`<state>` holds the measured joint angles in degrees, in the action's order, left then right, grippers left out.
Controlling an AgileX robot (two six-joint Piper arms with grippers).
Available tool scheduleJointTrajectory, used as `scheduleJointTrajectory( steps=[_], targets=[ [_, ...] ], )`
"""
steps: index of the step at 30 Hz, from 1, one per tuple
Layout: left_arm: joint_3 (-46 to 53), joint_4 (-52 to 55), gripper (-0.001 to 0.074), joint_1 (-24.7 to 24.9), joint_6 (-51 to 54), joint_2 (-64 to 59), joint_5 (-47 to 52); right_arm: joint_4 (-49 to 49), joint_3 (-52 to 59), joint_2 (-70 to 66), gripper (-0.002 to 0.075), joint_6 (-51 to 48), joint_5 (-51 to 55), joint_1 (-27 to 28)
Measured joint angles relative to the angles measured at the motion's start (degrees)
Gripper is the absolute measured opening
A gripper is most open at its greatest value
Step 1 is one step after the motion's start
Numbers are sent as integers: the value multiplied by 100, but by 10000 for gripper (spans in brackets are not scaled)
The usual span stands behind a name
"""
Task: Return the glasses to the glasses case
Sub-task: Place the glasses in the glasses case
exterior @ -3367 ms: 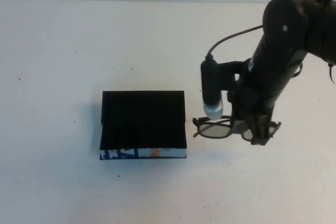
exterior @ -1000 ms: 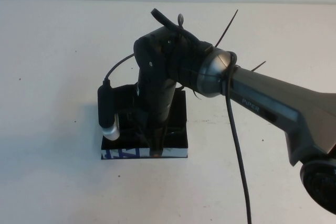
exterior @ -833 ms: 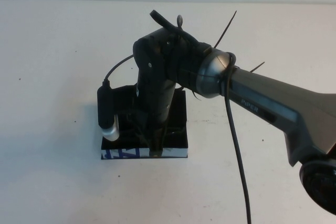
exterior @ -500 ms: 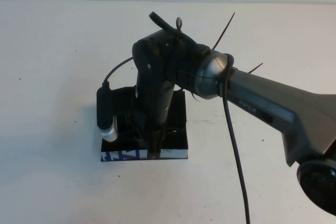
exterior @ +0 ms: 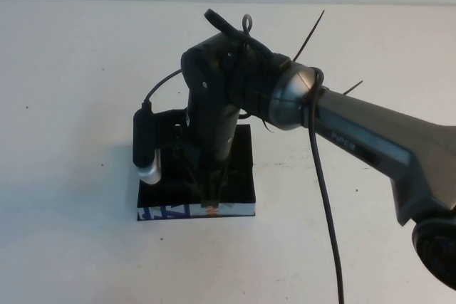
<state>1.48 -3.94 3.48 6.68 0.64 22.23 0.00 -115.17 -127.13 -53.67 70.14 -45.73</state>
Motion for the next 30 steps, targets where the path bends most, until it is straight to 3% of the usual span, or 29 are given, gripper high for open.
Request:
scheduleJointTrajectory(
  steps=[9, 17, 24, 30],
  targets=[
    [0, 0, -4, 0, 0, 0, 0, -131, 0, 257, 216, 297, 10, 0],
    [0, 0, -4, 0, 0, 0, 0, -194, 513, 1285, 205, 1723, 20, 0],
    [0, 0, -4, 0, 0, 0, 0, -205, 1084, 1961, 24, 2395, 83, 211],
    [0, 0, -4, 0, 0, 0, 0, -155, 1100, 1995, -5, 2771, 94, 491]
  ],
)
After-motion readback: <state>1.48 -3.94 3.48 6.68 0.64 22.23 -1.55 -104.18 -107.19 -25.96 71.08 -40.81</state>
